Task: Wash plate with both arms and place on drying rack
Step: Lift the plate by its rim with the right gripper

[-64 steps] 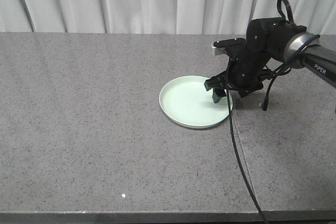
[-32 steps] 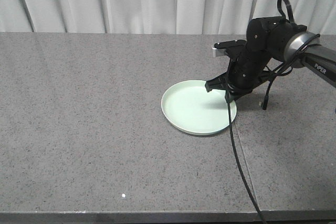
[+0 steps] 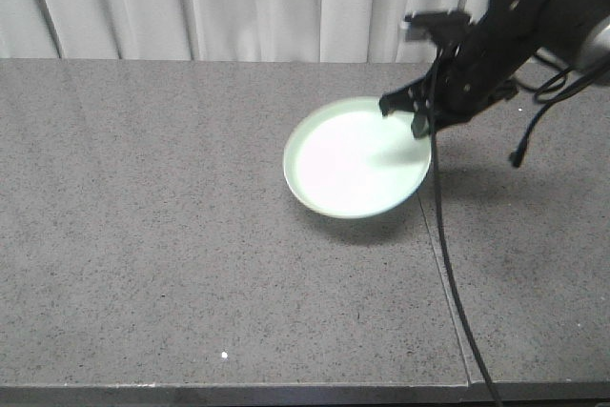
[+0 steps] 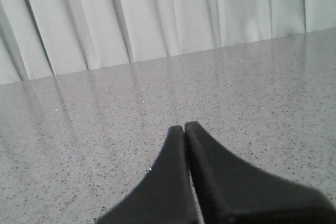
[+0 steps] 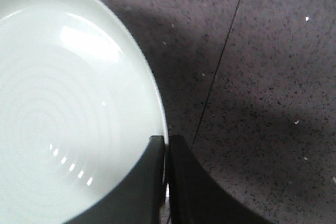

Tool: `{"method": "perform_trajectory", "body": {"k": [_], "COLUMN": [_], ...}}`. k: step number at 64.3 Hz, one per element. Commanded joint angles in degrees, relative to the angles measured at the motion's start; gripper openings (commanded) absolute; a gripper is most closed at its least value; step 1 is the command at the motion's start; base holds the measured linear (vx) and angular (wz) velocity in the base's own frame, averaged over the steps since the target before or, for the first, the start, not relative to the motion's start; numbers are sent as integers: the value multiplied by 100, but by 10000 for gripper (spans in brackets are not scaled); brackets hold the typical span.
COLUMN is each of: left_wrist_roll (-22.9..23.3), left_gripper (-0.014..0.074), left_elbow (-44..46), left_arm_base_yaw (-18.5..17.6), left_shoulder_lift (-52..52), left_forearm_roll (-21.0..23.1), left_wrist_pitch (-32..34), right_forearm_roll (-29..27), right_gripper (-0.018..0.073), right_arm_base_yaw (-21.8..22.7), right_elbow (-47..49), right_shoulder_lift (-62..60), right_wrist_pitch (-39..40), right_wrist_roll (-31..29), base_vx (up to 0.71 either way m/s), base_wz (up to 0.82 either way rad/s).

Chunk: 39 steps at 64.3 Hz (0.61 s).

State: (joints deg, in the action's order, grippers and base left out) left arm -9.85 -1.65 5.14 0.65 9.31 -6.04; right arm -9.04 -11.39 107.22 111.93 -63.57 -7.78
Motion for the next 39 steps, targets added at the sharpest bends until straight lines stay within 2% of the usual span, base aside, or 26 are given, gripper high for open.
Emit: {"method": "perform_trajectory", "body": {"k": [1, 12, 19, 26, 39], "left_wrist_roll": [52, 52, 52, 52, 52], "left_gripper": [-6, -6, -6, -6, -6], "left_elbow": [158, 158, 158, 158, 158], "left_arm_base_yaw": [-42, -42, -42, -42, -42], "left_shoulder_lift": [74, 74, 74, 74, 74], "left_forearm_roll": [18, 18, 18, 18, 18], "left_wrist_pitch": [433, 433, 433, 433, 433], "right_forearm_roll": [-425, -859, -948, -989, -1254], "right_gripper": [-1, -1, -1, -1, -1], "right_arm_base_yaw": [32, 32, 32, 32, 32], "right_elbow": [170, 130, -324, -1255, -3678], "right_shoulder_lift": [-856, -1786, -2518, -3398, -5509], "right_wrist_pitch": [71, -152, 0, 425, 1367], "right_wrist_roll": [-239, -476, -524, -530, -617], "base_vx": [0, 0, 0, 0, 0], "base_wz": [0, 0, 0, 0, 0]}}
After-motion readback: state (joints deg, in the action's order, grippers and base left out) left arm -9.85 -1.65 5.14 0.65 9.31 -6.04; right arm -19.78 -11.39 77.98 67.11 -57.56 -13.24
